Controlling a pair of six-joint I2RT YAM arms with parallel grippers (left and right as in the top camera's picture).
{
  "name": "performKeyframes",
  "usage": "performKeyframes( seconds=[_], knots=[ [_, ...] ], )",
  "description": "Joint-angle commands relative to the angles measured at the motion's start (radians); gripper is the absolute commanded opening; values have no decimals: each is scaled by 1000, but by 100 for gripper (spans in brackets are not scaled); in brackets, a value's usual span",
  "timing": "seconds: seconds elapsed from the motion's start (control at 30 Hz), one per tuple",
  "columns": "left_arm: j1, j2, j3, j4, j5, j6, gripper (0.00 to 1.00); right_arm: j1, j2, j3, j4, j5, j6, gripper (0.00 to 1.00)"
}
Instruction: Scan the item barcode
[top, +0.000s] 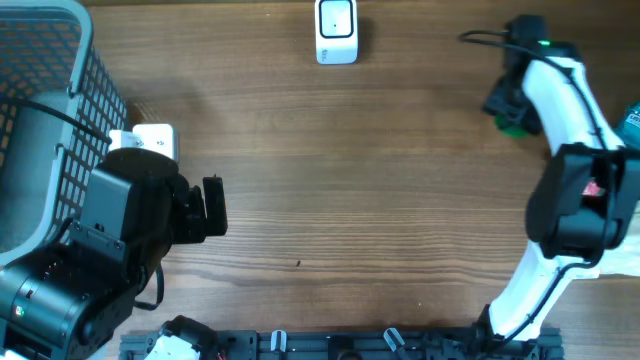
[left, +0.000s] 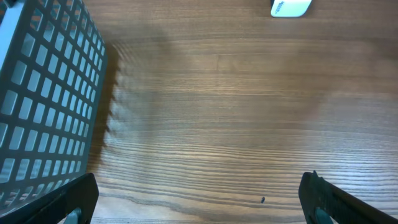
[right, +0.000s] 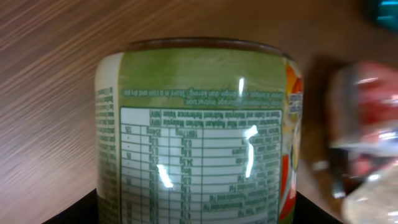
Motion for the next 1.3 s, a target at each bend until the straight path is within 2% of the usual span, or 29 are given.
performKeyframes(
  seconds=[0.0,0.17,0.27,0.43,0.53,0.7,0.83,0.97,1.1,1.27],
  knots=[
    [3,-5,-5,0,-13,-9,100,-120,-26,13,20,68,14,63],
    [3,-5,-5,0,-13,-9,100,-269,-26,13,48,54,33,64],
    [3,-5,-5,0,-13,-9,100,-354,-23,13,73,-51,32,64],
    [3,-5,-5,0,-13,-9,100,-420,-18,8,86,-96,36,63],
    [3,-5,-5,0,-13,-9,100,-465,-18,4,43,-62,130,64],
    [3,-5,-5,0,-13,-9,100,-522,-18,2,20,-57,172,64],
    [3,-5,-5,0,-13,-9,100,-554,-16,-9,22,-51,224,78],
    [3,-5,-5,0,-13,-9,100,-556,-15,-10,22,-53,268,85],
    [3,-5,-5,0,-13,-9,100,-556,-60,39,-14,-161,235,100],
    [3,-5,-5,0,-13,-9,100,-555,-276,187,-30,-364,177,100]
  ],
)
